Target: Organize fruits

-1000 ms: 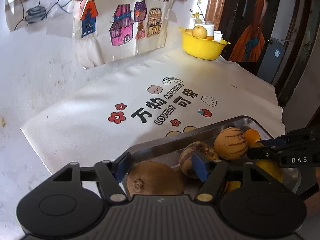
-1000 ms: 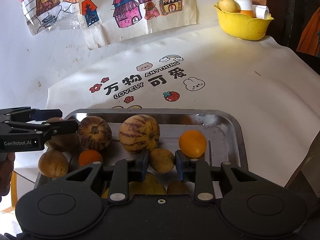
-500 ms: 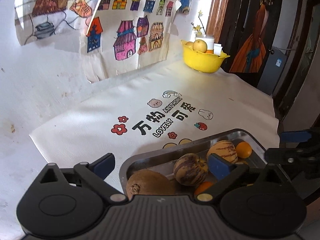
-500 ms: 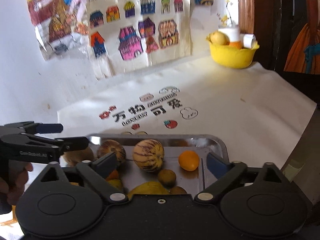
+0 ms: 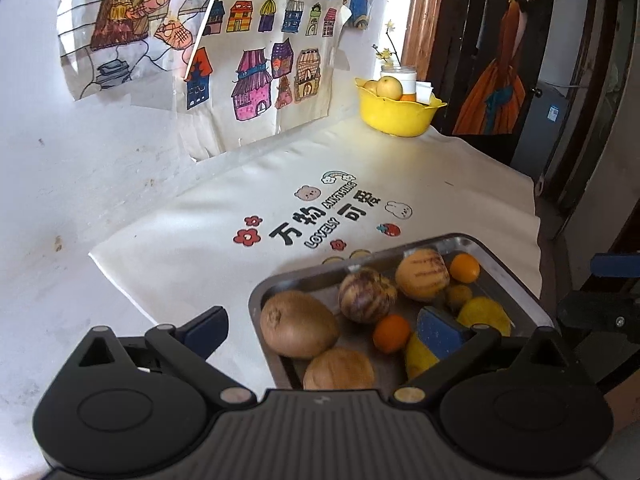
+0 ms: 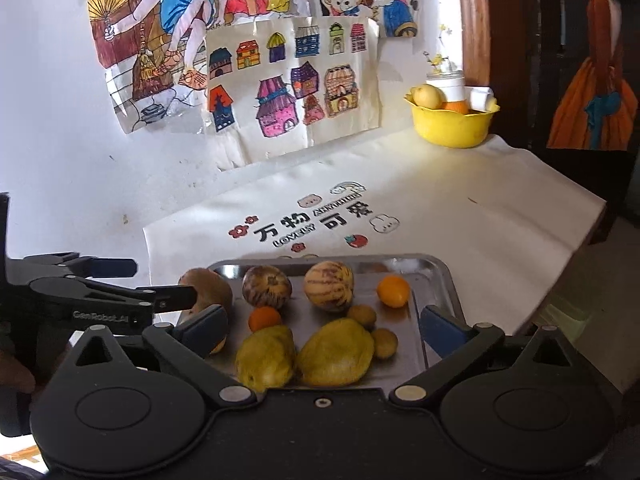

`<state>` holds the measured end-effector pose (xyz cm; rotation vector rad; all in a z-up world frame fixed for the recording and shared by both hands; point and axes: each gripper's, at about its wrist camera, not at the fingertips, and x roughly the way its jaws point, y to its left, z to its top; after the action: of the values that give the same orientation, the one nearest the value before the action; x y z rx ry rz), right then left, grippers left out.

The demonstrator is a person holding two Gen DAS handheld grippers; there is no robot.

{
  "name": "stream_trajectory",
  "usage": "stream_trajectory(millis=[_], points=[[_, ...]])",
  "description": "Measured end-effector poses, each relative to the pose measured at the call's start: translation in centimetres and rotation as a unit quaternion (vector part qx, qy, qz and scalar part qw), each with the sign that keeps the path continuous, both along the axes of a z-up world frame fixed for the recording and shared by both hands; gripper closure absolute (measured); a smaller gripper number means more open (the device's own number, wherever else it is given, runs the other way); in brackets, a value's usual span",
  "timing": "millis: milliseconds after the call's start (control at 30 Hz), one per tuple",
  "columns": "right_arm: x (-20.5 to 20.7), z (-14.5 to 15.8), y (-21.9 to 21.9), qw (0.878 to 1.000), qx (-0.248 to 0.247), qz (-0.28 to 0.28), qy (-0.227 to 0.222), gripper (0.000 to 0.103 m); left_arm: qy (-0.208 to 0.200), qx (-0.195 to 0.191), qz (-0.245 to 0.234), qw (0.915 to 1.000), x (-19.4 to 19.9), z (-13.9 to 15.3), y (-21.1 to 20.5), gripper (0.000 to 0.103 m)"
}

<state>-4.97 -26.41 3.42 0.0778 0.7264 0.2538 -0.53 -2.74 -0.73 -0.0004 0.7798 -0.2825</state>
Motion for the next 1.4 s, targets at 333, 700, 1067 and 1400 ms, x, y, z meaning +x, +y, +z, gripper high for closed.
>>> stream_trajectory(millis=[333, 700, 1067, 1400], points=[[-2.7, 0.2, 0.5, 1.0, -0.006, -0.023, 0.011, 0.0, -0.008, 0.019, 0.001, 0.9998, -3.7, 0.6, 0.0, 0.001], [-3.0, 0.3, 0.5, 1.0, -0.008, -0.017, 0.007, 0.0, -0.014, 0.016, 0.002, 0.9998, -4.0, 0.9, 0.1, 0.001], [-2.5, 0.2, 0.9, 1.0, -0.008, -0.015, 0.011, 0.0, -0.011, 0.015, 0.002, 0.9998, -3.7, 0.8, 0.2, 0.001], [-2.4, 0.2, 0.7, 1.0, -0.007, -0.015, 0.012, 0.0, -0.005, 0.005, 0.001, 1.0, -3.2, 0.7, 0.3, 0.001]])
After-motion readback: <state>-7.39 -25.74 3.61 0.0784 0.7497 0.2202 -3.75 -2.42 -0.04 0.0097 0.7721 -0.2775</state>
